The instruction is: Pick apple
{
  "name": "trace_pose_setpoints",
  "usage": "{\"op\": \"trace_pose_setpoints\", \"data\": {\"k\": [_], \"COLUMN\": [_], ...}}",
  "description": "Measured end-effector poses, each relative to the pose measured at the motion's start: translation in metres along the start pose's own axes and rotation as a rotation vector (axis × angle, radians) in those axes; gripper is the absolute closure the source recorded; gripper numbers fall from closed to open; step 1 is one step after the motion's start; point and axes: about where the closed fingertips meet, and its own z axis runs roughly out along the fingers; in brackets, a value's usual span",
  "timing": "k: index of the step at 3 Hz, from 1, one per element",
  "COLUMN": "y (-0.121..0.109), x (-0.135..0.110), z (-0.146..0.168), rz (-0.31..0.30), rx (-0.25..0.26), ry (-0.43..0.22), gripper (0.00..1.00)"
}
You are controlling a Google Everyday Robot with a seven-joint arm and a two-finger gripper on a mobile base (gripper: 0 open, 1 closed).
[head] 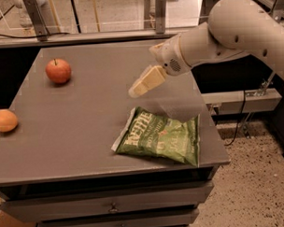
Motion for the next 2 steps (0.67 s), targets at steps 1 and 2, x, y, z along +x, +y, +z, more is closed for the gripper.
{"op": "trace_pose_setpoints", "data": {"k": [1,2], "y": [-0.015,-0.023], "x": [-0.020,-0.042], "z": [0.047,0.089], "rz": [-0.006,-0.006], "rx": [-0.022,-0.061], "ry": [-0.084,-0.146], "gripper": [0.00,0.00]}}
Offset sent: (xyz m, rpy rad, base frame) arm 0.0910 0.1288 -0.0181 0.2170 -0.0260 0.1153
